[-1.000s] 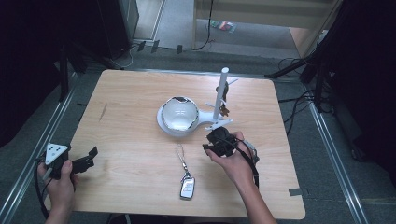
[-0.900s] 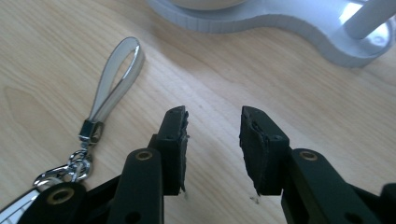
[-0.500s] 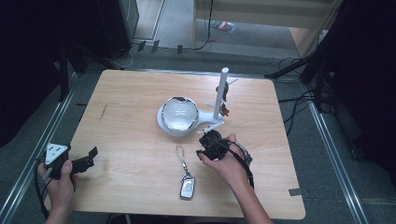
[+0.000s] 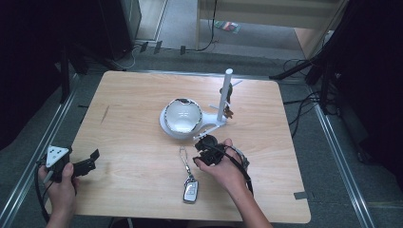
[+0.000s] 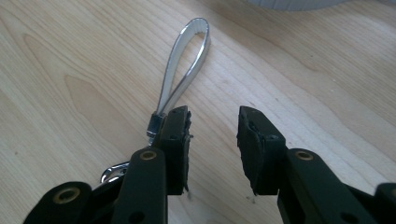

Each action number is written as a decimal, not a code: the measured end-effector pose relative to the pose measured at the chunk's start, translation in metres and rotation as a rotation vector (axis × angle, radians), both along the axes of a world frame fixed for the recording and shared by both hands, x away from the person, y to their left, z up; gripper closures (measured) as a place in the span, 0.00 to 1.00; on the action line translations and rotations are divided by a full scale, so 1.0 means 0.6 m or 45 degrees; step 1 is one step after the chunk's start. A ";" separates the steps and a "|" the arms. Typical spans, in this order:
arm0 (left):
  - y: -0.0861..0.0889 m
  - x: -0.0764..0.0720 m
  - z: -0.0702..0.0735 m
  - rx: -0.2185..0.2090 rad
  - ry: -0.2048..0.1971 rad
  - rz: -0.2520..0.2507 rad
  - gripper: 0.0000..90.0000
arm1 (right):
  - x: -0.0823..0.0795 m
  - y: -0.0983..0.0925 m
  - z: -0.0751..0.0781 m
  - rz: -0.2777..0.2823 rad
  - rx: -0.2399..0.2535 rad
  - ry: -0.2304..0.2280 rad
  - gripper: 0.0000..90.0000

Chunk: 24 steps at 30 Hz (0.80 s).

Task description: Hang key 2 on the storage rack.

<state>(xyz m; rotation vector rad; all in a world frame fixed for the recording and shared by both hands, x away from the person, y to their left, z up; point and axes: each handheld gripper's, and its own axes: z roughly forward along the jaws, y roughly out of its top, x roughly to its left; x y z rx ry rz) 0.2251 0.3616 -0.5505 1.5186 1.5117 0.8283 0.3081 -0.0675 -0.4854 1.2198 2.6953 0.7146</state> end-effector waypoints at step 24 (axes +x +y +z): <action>0.000 0.000 0.000 -0.001 0.001 -0.001 0.01 | -0.011 0.035 -0.016 0.067 -0.019 0.101 0.74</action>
